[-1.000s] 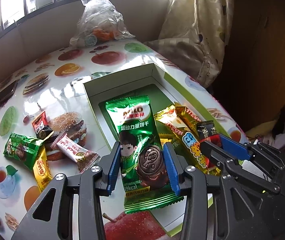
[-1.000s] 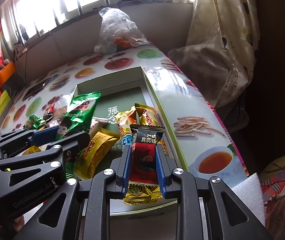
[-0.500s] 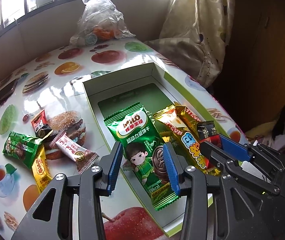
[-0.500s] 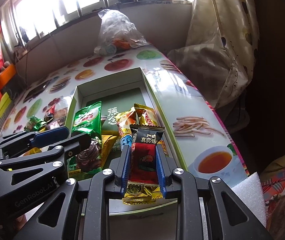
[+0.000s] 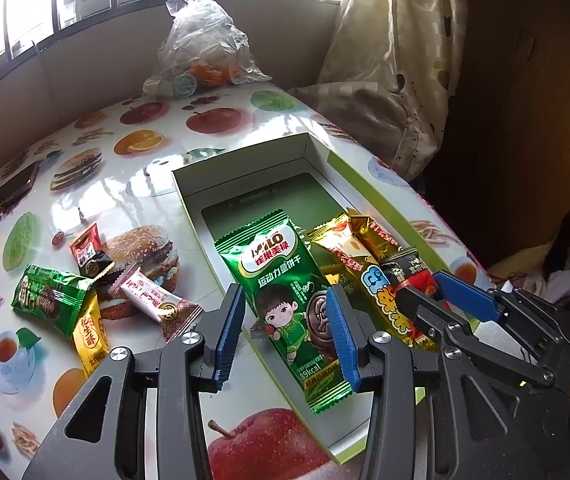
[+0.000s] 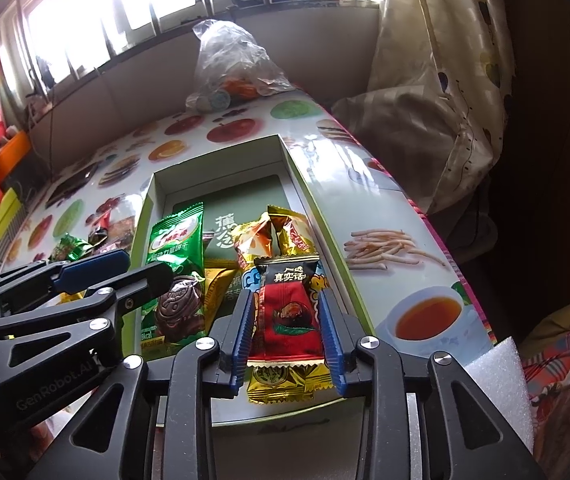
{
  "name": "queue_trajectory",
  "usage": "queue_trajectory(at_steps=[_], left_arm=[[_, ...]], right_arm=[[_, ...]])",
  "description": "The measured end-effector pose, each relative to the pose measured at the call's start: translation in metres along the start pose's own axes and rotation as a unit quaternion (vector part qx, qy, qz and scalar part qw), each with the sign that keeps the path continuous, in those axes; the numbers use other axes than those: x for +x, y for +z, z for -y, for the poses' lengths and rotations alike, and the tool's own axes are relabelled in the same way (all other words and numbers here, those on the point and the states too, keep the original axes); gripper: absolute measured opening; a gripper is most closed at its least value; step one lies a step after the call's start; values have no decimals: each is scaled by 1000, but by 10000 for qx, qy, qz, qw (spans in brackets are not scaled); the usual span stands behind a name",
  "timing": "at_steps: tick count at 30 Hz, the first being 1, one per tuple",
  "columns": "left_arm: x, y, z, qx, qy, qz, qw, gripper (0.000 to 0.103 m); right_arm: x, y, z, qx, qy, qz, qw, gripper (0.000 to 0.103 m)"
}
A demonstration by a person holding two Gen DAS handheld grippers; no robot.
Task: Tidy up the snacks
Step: 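Lower both snacks into the box and open both grippers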
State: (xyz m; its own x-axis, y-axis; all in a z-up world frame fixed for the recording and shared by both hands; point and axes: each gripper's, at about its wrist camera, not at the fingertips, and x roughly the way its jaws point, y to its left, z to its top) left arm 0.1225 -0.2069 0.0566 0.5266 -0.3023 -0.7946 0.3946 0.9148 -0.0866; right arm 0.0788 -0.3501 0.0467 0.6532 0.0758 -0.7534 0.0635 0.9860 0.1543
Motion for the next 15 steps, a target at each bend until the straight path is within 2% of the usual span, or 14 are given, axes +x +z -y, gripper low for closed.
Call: queue_trajectory(at_steps=[8, 15], left_arm=[[-15, -3, -3, -41, -53, 132, 9999, 48], [-35, -7, -14, -181, -29, 335, 9993, 49]], right_arm=[[-8, 0, -1, 39, -48, 55, 10000, 38], [-17, 0, -8, 26, -88, 111, 9999, 39]])
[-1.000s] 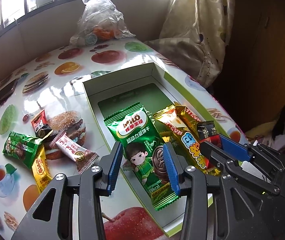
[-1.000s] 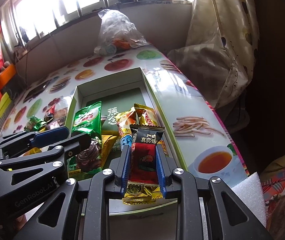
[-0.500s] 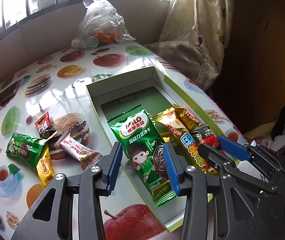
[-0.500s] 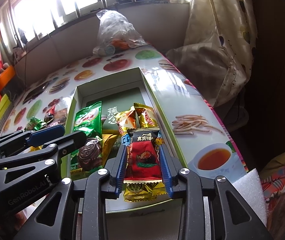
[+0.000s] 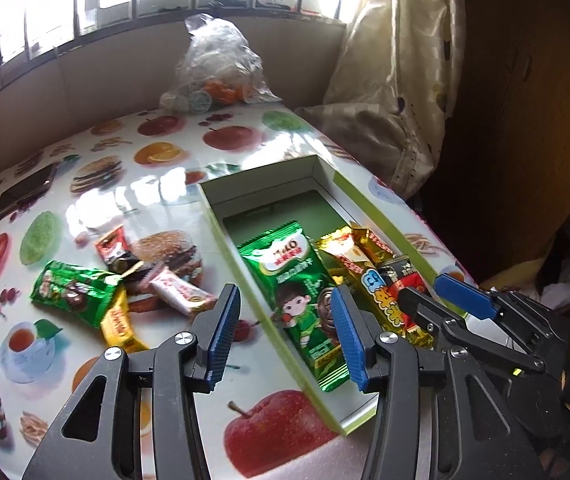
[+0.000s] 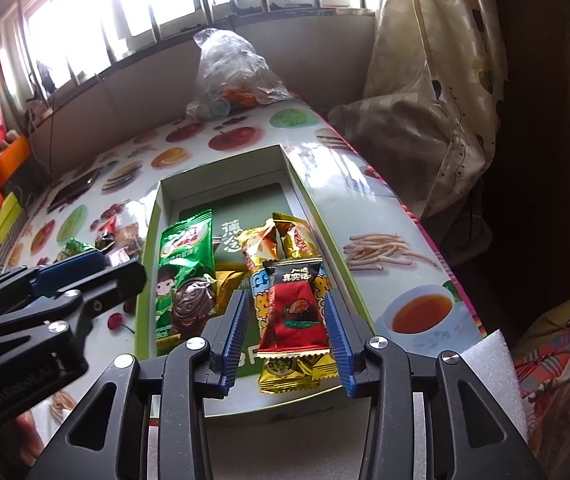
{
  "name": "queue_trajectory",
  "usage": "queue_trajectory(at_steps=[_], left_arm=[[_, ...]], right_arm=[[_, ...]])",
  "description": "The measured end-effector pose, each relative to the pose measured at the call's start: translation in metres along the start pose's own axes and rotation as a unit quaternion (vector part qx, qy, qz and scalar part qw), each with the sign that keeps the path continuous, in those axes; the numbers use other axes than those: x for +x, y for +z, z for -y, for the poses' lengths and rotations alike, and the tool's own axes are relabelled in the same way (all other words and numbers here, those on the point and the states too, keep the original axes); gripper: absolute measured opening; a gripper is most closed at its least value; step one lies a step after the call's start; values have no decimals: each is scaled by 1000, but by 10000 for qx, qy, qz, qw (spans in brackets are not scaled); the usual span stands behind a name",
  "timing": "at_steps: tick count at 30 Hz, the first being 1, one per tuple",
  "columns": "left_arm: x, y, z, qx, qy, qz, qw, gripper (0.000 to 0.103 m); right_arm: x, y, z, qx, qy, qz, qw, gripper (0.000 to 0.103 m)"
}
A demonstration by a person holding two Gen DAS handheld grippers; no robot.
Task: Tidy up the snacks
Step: 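Lower both snacks into the box and open both grippers, then move both open grippers back to the snack pile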
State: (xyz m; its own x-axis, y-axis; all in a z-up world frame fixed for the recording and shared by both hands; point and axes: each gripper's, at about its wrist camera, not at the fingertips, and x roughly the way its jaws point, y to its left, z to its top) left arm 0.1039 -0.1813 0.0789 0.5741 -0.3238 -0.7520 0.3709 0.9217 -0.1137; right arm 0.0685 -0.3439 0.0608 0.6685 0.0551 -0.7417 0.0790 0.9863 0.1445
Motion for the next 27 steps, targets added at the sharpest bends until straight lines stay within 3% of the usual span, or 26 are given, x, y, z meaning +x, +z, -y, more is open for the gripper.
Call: queue_trajectory(at_steps=[27], left_arm=[[-53, -25, -69, -472, 608, 325, 9965, 49]], right_arm=[[-19, 6, -74, -554, 439, 326, 9970, 46]])
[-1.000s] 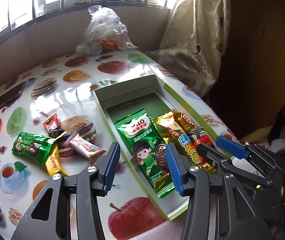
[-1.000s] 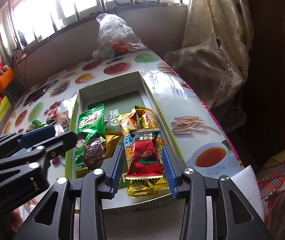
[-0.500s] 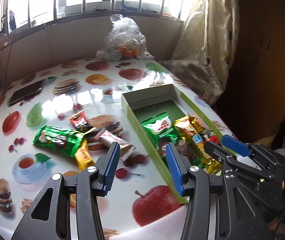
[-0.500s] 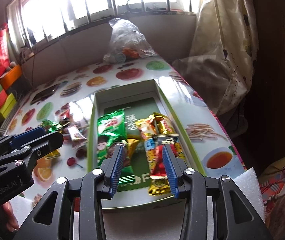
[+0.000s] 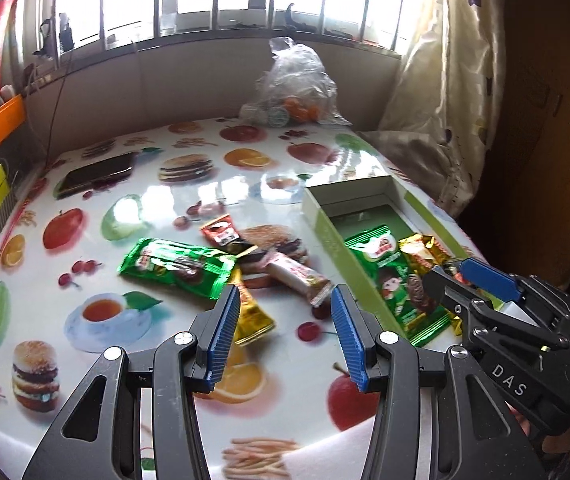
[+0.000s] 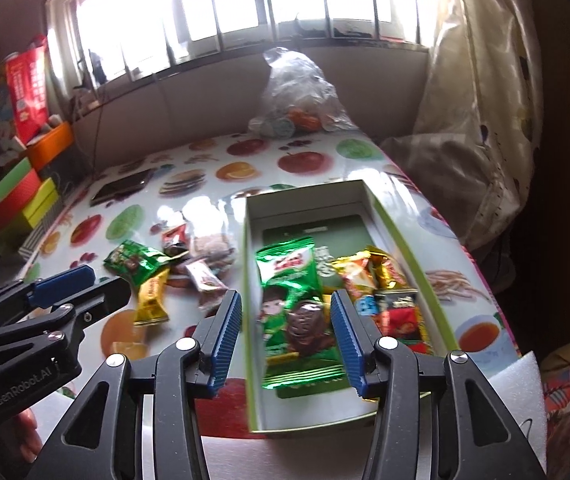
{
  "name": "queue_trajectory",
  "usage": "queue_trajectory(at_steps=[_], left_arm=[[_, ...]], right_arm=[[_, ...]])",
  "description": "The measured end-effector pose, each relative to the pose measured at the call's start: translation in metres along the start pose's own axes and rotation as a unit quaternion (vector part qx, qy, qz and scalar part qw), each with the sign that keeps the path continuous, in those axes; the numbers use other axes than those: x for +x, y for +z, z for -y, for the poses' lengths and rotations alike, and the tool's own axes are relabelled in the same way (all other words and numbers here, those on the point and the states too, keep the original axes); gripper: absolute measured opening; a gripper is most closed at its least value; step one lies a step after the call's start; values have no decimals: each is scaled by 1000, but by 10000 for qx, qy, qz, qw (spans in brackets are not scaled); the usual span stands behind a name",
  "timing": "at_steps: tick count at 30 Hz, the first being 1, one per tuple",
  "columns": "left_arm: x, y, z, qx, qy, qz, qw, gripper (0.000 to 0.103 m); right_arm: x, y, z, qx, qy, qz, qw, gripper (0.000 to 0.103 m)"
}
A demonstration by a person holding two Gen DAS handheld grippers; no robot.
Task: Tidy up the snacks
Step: 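Move both open grippers back to the snack pile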
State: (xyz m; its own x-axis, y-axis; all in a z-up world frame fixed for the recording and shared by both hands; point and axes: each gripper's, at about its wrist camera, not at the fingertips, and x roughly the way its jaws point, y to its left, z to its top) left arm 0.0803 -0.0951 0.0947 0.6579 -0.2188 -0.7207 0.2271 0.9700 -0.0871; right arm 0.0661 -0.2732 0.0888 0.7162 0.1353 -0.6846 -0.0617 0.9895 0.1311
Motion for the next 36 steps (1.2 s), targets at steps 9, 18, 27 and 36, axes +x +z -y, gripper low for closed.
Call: queue_trajectory(at_steps=[9, 18, 27, 36], left_arm=[[0, -5, -33, -314, 167, -39, 9994, 49], [-2, -6, -80, -874, 400, 20, 9954, 49], [7, -15, -112, -1201, 570, -80, 9911, 49], [14, -23, -130, -1360, 654, -196, 9884, 49]], right_arm=[[11, 0, -29, -249, 256, -71, 9993, 47], [26, 2, -61, -563, 592, -213, 9964, 47], [60, 0, -92, -830, 872, -591, 9910, 47], [92, -1, -118, -1093, 887, -859, 9863, 47]])
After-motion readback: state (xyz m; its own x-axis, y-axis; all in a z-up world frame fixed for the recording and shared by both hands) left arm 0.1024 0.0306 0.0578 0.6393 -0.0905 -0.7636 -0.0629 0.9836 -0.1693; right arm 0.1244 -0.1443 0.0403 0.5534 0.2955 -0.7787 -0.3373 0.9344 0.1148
